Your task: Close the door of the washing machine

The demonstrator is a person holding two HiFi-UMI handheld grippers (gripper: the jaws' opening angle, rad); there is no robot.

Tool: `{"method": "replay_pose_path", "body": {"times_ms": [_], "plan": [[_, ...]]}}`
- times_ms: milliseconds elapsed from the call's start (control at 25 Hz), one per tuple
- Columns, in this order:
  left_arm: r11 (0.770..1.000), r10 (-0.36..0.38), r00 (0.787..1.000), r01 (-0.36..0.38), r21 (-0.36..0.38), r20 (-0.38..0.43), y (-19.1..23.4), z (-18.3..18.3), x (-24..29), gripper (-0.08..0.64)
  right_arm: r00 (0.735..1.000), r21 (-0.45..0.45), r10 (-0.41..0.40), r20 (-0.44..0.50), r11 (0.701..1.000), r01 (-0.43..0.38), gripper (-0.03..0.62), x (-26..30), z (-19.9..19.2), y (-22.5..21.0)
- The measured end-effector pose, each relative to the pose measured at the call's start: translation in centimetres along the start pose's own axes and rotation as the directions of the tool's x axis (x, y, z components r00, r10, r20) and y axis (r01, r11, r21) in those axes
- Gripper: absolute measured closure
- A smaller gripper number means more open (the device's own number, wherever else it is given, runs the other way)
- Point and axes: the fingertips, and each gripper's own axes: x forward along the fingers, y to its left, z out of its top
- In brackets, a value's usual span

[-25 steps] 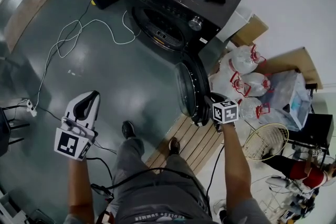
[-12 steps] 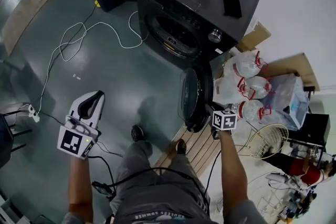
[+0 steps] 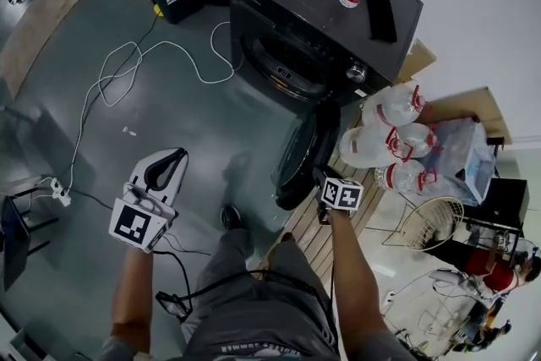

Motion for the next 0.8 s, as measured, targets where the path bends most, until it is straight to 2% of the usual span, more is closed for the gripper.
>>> {"method": "replay_pose_path", "body": {"times_ms": [160,280,440,800], "plan": [[0.999,-0.03,0.999,0.029,-0.02,-0.022,-1.4,-0.9,2.3,0.531,0.999,0.053,-0.006,0.043,0.999,0.003,0.408,1.2,0.7,2.7],[0.999,-0.033,0.998,0.032,-0.02,-0.044,-2.6,-2.6,4.5,0.531,0.997,0.071,0.01,0.078,0.997,-0.015,0.4,2.0,1.5,4.4],[0.998,-0.042,0.997,0.039,-0.056,-0.062,-4.5,-5.4,7.5,0.531,0.992,0.085,0.043,0.119,0.995,-0.053,0.393,2.8,2.5,6.3],[0.997,-0.023,0.994,0.014,-0.078,-0.108,-7.6,-12.8,13.1,0.529,0.985,0.031,0.139,0.102,0.989,-0.143,0.393,3.9,3.8,9.3]]}}
